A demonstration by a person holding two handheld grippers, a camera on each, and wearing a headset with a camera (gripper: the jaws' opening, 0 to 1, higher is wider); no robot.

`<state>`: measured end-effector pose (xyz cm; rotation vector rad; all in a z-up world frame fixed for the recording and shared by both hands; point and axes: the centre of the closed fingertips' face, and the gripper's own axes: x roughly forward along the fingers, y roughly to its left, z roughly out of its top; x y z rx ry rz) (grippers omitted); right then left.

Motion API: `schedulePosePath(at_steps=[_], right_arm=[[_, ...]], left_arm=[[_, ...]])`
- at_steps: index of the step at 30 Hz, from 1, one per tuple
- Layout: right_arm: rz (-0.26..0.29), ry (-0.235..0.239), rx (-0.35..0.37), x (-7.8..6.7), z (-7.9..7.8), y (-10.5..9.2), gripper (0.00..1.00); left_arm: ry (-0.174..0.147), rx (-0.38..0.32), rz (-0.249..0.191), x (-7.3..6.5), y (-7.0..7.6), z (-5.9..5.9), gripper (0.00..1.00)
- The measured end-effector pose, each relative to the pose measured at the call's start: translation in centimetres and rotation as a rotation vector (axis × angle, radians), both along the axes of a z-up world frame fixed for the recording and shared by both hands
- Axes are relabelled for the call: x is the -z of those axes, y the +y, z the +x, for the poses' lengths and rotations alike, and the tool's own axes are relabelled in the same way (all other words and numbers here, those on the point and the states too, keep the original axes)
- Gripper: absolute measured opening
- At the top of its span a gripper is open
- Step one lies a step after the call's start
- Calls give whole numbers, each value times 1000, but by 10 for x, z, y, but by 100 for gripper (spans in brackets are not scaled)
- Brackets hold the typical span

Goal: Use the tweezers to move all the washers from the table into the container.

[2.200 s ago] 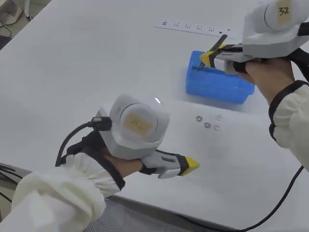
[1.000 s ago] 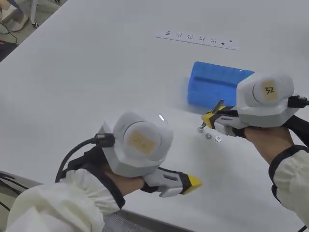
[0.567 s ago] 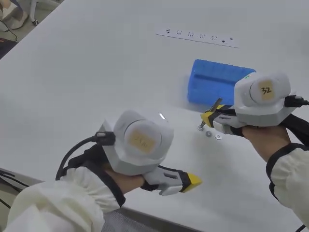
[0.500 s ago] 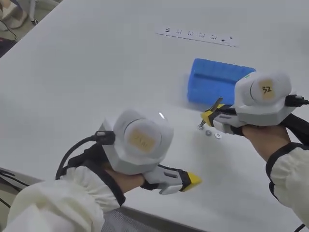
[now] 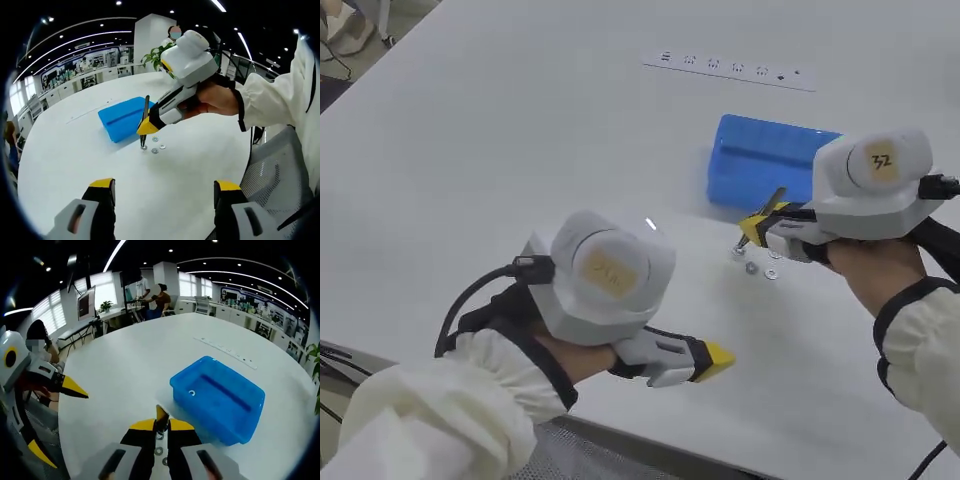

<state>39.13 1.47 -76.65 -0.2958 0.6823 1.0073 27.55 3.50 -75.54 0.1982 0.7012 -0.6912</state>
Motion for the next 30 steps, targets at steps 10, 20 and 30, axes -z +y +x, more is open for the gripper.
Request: schedulePosePath(at_steps=[10,20,30], right_arm=[[11,-46,-2,-22,8,0,3],[74,-101,46,-53,42,4,3],[63,-144,54,-50,76,15,4]], left_arm=[[-4,2,3,-1,1,1,82],[-1,-2,1,0,2,0,82],[6,-4,4,1,5,-1,81]])
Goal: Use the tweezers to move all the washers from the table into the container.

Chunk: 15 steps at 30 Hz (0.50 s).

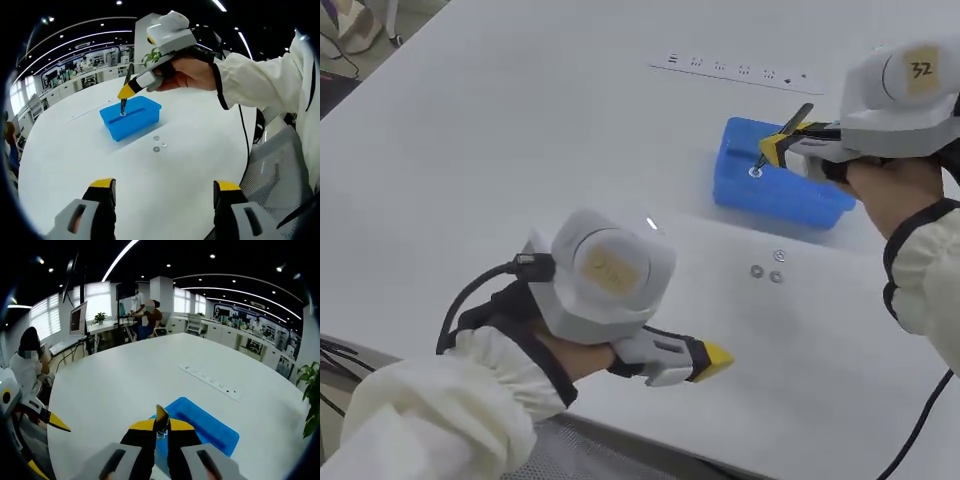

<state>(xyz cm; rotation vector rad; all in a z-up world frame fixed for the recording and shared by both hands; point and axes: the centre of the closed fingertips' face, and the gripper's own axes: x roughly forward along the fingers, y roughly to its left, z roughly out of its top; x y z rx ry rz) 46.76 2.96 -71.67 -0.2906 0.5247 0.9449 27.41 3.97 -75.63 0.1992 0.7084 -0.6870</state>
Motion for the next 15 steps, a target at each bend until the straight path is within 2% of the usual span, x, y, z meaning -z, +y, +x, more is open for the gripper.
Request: schedulePosePath(at_steps=[3,5,14,15], right_arm=[[-9,-12,28,7,13,1,4],[-35,1,29,19,16,2,4],[-70,21,37,40,13,2,4],[-72,24,40,46,15,2,4]], left_arm=[[3,1,0,1,0,-1,81],[8,3,0,2,0,-1,81],[13,13,5,4,-2,-1,81],[13,13,6,4,-2,-1,81]])
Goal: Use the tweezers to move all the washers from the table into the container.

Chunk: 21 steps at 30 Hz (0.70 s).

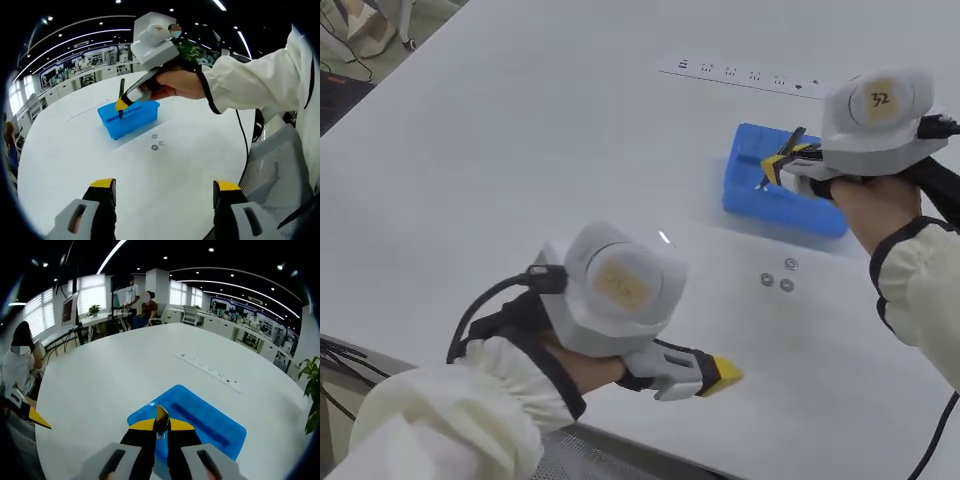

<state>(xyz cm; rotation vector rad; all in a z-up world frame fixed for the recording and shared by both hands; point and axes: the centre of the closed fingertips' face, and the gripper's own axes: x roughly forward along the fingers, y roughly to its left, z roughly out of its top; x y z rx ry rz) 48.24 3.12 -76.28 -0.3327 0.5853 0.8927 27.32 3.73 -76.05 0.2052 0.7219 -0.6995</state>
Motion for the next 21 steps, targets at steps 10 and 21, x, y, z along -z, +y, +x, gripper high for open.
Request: schedulePosePath(at_steps=[10,21], right_arm=[[-40,42,-4,15,-7,-1,4],[-30,40,21,9,-8,-6,5]], left_arm=[[2,-1,-1,1,-1,-1,81],[-2,4,7,-1,-1,-1,81]])
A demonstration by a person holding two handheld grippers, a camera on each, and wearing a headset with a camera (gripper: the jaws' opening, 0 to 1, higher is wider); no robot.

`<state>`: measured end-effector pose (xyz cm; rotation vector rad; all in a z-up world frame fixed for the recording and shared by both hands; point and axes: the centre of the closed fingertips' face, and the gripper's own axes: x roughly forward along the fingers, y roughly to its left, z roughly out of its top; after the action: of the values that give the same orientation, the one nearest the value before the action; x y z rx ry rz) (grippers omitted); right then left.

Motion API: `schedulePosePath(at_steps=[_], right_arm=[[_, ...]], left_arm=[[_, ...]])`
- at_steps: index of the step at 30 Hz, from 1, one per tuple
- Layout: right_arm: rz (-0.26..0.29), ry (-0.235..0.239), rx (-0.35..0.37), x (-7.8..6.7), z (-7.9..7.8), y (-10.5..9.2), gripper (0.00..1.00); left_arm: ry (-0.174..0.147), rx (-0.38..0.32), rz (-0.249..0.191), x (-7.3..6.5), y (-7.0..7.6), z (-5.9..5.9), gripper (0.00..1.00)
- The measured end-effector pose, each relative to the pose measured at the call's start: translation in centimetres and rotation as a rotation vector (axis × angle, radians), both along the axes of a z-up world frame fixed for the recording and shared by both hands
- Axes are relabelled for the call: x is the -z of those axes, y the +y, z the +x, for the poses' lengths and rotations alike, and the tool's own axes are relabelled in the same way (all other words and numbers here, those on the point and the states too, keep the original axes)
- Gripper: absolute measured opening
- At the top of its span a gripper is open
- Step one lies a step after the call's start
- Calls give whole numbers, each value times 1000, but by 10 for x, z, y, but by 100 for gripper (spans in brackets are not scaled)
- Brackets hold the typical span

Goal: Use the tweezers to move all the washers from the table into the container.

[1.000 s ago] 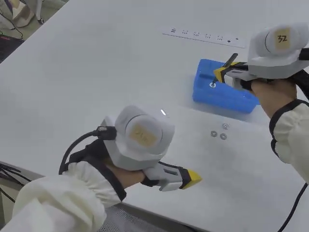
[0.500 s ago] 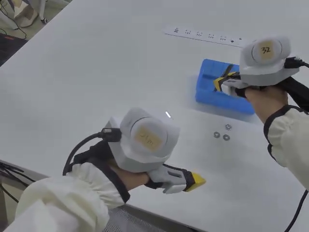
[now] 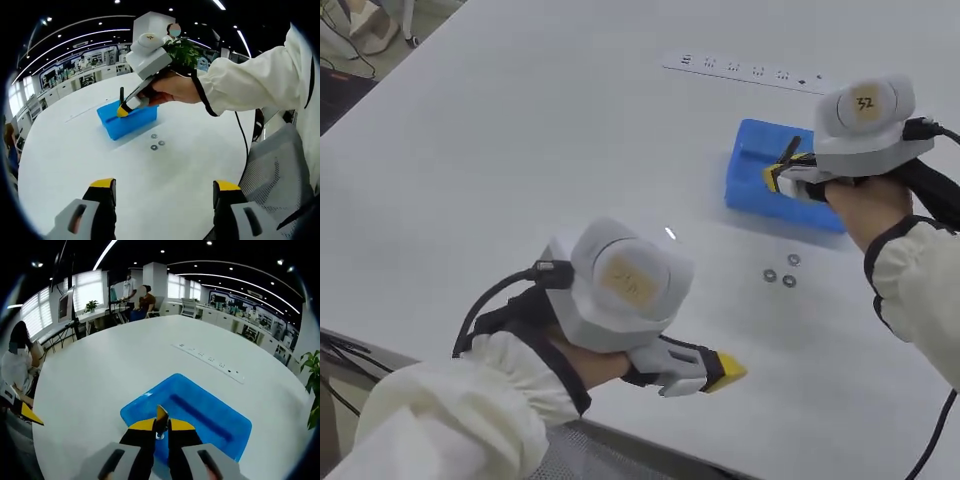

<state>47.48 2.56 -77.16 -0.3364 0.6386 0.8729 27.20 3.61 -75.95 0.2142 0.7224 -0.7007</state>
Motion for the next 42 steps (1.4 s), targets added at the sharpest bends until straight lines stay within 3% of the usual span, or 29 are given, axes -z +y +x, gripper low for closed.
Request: schedulePosePath(at_steps=[5,7,12,18,19,25,29,35,42], right_arm=[[36,-13,18,-16,1,-5,5],[80,-12,24,-28,-2,-5,5],[111,-56,7,-55,-14,-11,5],[125,-95,-31,-67,-33,-17,4],[120,-96,-37,-64,-30,-18,4],[102,-98,-51,-58,-49,-22,4],[101,-58,-54,-48,-67,-23,4],[104,6,-63,-32,-91,-23,4],[82,41,-69,-19,-103,-27,4]], left_arm=[[-2,-2,-9,-2,-1,1,81],[-4,-1,-7,-3,-1,1,81],[6,-25,-28,-4,-2,2,83],[6,-28,-33,-7,-5,2,85],[4,-29,-34,-7,-5,2,85],[0,-32,-35,-8,-5,1,84],[0,-31,-34,-9,-5,0,84],[-21,-86,-44,-13,2,6,85],[-22,-81,-40,-14,3,5,84]])
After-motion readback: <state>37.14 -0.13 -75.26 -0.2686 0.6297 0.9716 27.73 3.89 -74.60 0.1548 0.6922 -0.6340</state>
